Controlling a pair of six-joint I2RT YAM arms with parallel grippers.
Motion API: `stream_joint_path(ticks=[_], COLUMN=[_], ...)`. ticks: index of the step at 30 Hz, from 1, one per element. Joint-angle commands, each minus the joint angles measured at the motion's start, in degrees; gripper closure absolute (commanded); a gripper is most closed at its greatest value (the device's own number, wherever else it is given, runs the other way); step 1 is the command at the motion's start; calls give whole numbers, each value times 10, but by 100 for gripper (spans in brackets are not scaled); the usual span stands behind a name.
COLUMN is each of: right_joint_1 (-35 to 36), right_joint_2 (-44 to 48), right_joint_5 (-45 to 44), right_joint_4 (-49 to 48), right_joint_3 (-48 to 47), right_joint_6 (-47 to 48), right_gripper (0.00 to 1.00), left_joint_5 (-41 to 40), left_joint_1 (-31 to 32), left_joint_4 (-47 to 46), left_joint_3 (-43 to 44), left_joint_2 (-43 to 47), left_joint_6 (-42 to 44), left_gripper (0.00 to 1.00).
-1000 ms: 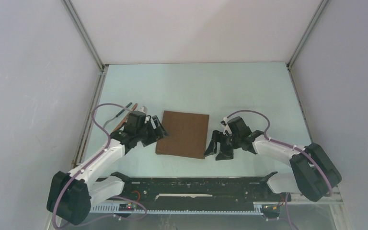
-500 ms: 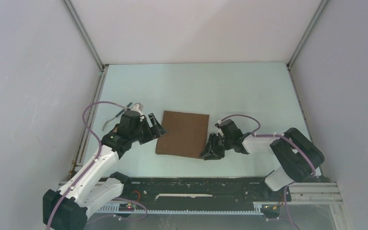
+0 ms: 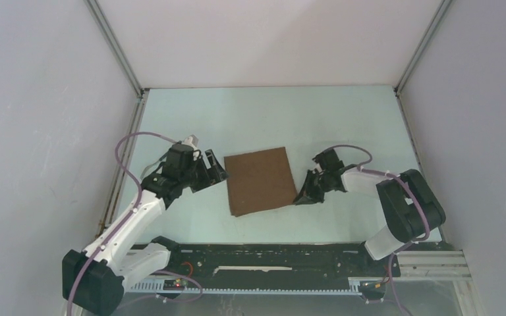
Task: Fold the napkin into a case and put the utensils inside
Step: Smooth out the square-folded napkin at the center of the board.
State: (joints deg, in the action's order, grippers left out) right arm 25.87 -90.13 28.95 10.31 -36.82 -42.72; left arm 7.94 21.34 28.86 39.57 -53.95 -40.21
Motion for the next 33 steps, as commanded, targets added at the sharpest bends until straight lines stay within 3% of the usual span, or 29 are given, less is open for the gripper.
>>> stream_joint_path(ticks=[1,5,7,11,18,25,33], right_joint_1=[-79,-142,-148,-144,-131,-90,-79], right_joint_2=[-4,-81,-115,-41,78,115,121], right_joint_5=[-78,-156,-178,-182,35,58,80], right_joint_4=[151,175,219,225,139,72,52], right_joint_3=[-73,-222,-301,-316,-171,-46,-37], right_joint_6=[113,166,201,221,172,141,135], right_gripper=[83,67,46,25,23,23,24], left_joint_5=[20,48,47,37,-36,10,22], left_joint_1=[-18,-32,-36,-39,-45,-67,-70], left_joint_4=[-22,-47,-60,-49,26,46,10], left_joint_3=[57,108,134,210,314,337,301], left_joint_2=[-54,-148,-203,-302,-448,-514,-536], left_joint_6=[24,20,19,53,120,150,120], left_gripper=[17,18,18,18,23,26,46])
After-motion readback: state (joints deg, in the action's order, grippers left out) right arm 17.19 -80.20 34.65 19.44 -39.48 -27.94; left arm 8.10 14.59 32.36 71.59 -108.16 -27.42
